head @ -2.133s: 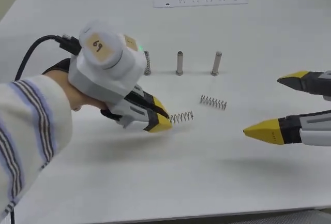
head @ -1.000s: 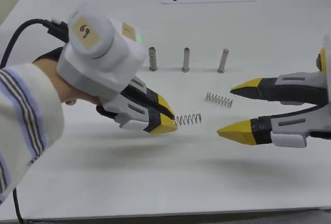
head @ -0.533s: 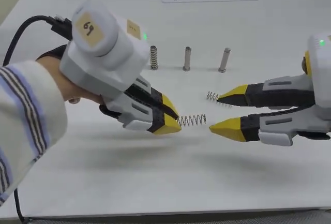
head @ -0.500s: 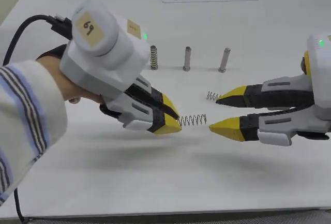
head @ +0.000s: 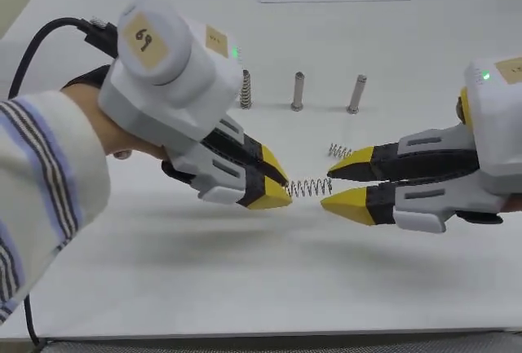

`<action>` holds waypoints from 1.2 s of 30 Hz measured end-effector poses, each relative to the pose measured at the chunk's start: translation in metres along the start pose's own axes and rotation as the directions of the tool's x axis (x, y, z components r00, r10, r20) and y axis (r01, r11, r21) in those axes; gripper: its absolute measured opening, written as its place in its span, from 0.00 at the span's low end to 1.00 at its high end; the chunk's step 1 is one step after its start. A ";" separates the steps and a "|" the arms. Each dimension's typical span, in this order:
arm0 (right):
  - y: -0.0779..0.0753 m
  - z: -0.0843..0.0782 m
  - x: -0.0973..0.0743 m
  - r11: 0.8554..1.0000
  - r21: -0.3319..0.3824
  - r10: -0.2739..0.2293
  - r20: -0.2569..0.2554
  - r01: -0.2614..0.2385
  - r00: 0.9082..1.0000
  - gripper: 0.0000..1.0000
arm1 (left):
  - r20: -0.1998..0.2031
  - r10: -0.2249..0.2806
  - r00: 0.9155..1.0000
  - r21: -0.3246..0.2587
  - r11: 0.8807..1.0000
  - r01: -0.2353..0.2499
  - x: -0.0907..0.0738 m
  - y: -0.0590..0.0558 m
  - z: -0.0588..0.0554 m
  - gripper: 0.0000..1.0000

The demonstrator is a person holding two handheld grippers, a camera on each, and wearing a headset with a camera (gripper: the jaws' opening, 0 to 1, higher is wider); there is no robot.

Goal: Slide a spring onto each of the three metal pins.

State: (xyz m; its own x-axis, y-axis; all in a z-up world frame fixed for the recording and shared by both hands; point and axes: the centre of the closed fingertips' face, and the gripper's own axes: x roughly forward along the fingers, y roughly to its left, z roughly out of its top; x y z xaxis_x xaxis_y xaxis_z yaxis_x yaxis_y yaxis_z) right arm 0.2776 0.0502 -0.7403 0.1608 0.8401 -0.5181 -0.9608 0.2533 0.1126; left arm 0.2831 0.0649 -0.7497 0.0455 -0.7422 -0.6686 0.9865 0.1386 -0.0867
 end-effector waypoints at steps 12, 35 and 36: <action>-0.001 -0.004 0.003 1.000 0.002 -0.002 -0.011 0.002 1.000 0.09 | 0.004 0.001 1.000 0.005 1.000 -0.001 0.001 -0.001 0.000 0.02; 0.008 -0.007 -0.003 0.998 0.004 0.058 -0.058 -0.058 0.997 0.08 | 0.014 -0.018 1.000 0.027 0.999 0.018 0.010 -0.009 -0.004 0.02; 0.008 -0.006 -0.004 0.998 0.004 0.058 -0.062 -0.057 0.996 0.08 | 0.019 -0.017 1.000 0.032 0.999 0.016 0.011 -0.009 -0.003 0.02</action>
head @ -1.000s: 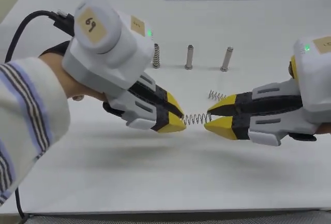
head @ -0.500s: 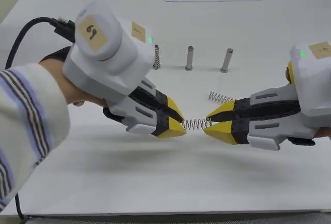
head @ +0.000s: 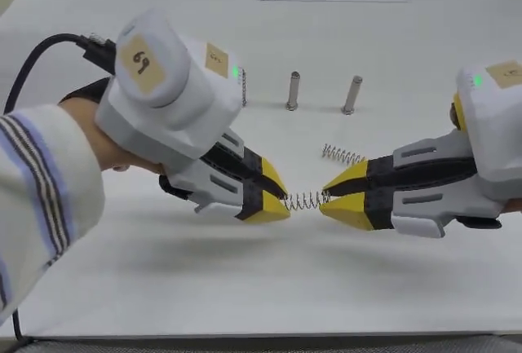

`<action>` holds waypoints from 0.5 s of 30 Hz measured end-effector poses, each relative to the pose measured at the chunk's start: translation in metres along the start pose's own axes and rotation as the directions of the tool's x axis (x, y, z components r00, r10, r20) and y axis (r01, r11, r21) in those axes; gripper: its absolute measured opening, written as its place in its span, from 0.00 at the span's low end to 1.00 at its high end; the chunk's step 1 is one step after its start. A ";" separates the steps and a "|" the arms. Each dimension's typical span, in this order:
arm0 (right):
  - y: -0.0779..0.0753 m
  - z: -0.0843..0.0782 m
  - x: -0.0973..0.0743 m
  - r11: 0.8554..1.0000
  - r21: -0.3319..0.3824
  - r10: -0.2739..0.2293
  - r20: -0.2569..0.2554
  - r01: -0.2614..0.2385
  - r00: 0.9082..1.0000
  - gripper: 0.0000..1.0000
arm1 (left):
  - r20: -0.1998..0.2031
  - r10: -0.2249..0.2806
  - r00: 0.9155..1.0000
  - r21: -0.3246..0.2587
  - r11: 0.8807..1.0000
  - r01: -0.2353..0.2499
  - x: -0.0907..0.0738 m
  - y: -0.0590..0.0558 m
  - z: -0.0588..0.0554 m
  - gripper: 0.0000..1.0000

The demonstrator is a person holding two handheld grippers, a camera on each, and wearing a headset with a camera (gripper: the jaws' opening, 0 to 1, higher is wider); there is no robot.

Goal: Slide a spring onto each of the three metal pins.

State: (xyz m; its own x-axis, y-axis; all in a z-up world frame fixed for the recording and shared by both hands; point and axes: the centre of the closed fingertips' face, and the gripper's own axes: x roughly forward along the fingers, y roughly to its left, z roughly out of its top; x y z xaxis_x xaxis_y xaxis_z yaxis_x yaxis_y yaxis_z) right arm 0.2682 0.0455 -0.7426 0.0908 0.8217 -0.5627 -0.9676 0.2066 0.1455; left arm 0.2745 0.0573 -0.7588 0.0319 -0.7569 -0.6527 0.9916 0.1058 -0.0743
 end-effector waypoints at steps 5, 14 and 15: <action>0.000 -0.002 -0.003 1.000 0.021 0.004 -0.029 -0.003 1.000 0.08 | 0.015 -0.001 1.000 -0.007 1.000 0.001 0.004 -0.002 0.001 0.02; -0.003 -0.002 -0.010 1.000 0.020 -0.007 -0.088 0.009 0.996 0.07 | 0.097 0.015 0.995 0.018 1.000 -0.017 0.008 -0.002 0.008 0.02; -0.003 -0.002 -0.011 1.000 0.020 -0.008 -0.092 0.010 0.996 0.07 | 0.108 0.016 0.994 0.014 1.000 -0.018 0.008 -0.002 0.009 0.02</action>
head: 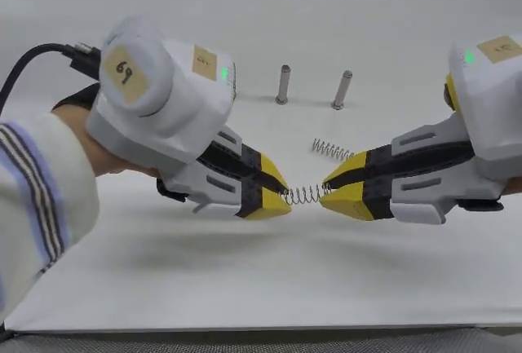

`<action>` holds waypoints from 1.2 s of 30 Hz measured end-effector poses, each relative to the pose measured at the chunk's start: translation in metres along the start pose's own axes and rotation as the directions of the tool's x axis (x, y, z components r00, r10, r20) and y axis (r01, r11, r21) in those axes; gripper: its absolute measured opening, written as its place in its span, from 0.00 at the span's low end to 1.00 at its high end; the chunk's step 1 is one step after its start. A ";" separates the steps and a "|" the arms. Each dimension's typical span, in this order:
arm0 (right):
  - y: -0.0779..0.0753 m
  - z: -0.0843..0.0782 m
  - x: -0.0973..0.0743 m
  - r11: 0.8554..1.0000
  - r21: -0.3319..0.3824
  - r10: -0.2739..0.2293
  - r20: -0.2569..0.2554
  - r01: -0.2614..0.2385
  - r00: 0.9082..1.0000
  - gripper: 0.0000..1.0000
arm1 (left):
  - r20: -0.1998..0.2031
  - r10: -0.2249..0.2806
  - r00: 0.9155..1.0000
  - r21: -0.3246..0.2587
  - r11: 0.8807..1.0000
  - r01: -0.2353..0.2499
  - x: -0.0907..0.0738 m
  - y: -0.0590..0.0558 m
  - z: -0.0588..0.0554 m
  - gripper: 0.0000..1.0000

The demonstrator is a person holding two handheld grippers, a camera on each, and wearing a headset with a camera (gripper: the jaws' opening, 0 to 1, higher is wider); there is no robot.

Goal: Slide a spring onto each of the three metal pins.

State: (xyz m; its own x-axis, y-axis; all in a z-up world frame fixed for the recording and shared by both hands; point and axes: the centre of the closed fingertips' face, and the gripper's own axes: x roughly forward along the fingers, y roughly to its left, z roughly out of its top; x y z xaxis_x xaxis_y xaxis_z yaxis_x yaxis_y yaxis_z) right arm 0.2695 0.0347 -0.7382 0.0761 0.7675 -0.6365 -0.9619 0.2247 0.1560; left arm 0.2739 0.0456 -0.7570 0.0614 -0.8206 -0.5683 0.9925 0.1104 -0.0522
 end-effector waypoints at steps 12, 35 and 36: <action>0.001 0.005 -0.008 0.999 -0.026 -0.022 -0.109 0.019 0.994 0.07 | 0.086 0.008 0.996 0.002 1.000 -0.009 0.005 0.001 0.008 0.02; 0.006 0.009 -0.012 0.981 -0.192 -0.060 -0.269 0.008 0.961 0.07 | 0.124 0.000 0.992 0.065 0.998 -0.008 0.016 -0.006 0.014 0.02; 0.006 0.009 -0.012 0.981 -0.195 -0.060 -0.272 0.006 0.960 0.07 | 0.125 -0.002 0.992 0.068 0.998 -0.006 0.017 -0.006 0.014 0.02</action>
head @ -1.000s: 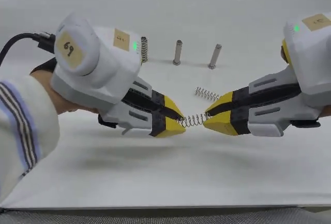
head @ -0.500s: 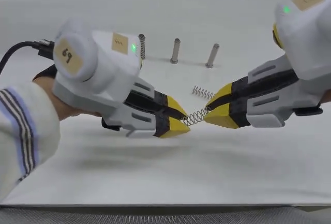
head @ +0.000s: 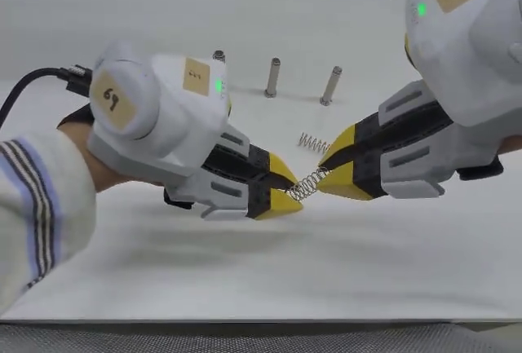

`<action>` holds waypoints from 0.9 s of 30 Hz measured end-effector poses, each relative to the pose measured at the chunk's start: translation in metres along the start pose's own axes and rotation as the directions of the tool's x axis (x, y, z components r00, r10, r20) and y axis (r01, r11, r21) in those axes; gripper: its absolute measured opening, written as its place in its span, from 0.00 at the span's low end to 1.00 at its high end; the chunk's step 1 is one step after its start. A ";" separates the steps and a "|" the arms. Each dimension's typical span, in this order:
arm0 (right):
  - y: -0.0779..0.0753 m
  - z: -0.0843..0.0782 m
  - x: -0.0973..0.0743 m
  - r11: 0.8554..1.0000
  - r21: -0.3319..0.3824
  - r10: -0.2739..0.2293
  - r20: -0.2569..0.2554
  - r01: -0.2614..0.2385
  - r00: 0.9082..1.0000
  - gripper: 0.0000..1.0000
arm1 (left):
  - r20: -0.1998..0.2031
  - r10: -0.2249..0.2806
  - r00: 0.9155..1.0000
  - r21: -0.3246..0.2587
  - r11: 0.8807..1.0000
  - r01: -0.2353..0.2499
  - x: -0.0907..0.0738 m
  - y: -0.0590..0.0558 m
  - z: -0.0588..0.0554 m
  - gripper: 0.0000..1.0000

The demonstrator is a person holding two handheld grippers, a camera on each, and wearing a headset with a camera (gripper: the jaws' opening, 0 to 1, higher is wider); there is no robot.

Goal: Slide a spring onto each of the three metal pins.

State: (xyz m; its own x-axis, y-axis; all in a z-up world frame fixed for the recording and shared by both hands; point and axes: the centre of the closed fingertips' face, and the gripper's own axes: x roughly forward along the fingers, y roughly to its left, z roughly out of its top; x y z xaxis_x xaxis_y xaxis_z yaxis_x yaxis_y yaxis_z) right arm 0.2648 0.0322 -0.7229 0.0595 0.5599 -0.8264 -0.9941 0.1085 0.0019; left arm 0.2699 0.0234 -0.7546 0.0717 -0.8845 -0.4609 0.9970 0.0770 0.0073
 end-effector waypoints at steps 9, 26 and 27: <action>-0.002 -0.002 -0.002 0.999 -0.044 -0.001 -0.046 -0.001 0.999 0.07 | 0.033 -0.023 0.999 -0.021 0.999 0.024 0.005 0.000 0.003 0.02; 0.005 -0.001 -0.002 0.989 -0.144 0.021 -0.073 -0.032 0.997 0.08 | 0.036 -0.021 0.999 0.008 1.000 0.021 0.004 -0.001 0.006 0.01; 0.005 -0.001 -0.001 0.989 -0.144 0.020 -0.073 -0.031 0.997 0.08 | 0.037 -0.019 0.999 0.008 1.000 0.019 0.004 0.000 0.006 0.01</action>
State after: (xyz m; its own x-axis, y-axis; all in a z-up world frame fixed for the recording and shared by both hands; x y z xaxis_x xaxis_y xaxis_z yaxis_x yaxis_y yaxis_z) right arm 0.2601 0.0314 -0.7222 0.0325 0.5003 -0.8653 -0.9981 -0.0285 -0.0540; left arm 0.2700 0.0172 -0.7508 0.0533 -0.9021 -0.4282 0.9984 0.0564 0.0054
